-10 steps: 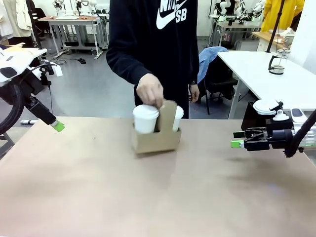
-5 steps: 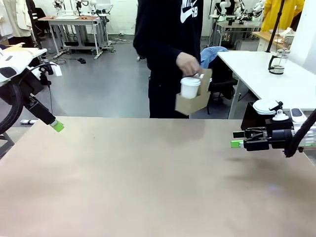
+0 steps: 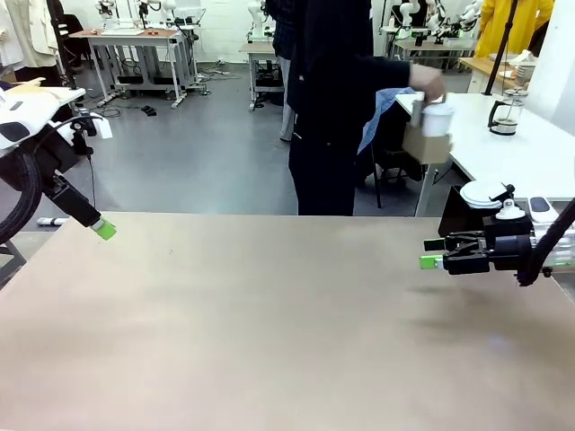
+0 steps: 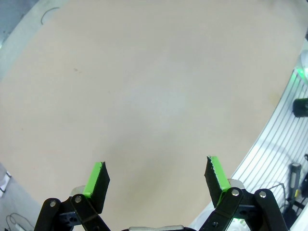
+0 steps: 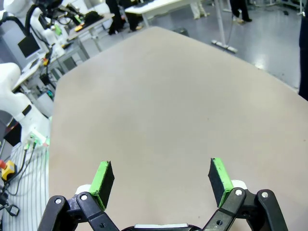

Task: Pour a drink into a cup and package it in a carrier.
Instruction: Insert the held 600 ml Paper Cup into the Cup Carrier.

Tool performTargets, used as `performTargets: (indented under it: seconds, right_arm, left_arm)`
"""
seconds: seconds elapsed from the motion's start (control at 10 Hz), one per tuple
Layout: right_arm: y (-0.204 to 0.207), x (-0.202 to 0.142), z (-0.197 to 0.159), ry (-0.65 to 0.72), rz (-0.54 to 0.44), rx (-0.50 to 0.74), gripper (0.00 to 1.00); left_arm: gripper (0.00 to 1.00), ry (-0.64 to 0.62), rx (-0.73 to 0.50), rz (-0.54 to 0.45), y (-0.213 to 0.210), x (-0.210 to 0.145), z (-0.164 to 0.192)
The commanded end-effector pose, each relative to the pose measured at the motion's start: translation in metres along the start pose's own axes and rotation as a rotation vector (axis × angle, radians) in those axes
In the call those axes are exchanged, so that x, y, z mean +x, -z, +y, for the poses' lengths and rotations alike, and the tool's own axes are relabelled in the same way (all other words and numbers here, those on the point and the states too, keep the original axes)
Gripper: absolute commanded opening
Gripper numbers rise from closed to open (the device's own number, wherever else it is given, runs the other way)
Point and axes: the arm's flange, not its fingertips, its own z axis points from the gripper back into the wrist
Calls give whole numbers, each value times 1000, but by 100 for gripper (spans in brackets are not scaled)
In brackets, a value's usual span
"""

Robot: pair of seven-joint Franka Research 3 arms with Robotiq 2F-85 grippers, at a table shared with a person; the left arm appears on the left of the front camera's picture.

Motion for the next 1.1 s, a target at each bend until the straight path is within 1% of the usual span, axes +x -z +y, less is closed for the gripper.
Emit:
performTargets:
  seconds: [0.0, 1.0]
  right_arm:
    - [-2, -2, -1, -11, -12, 5, 100]
    - [-2, -2, -1, -11, -12, 5, 100]
  left_arm:
    - [100, -3, 1, -6, -1, -1, 0]
    - [100, -3, 1, -6, -1, -1, 0]
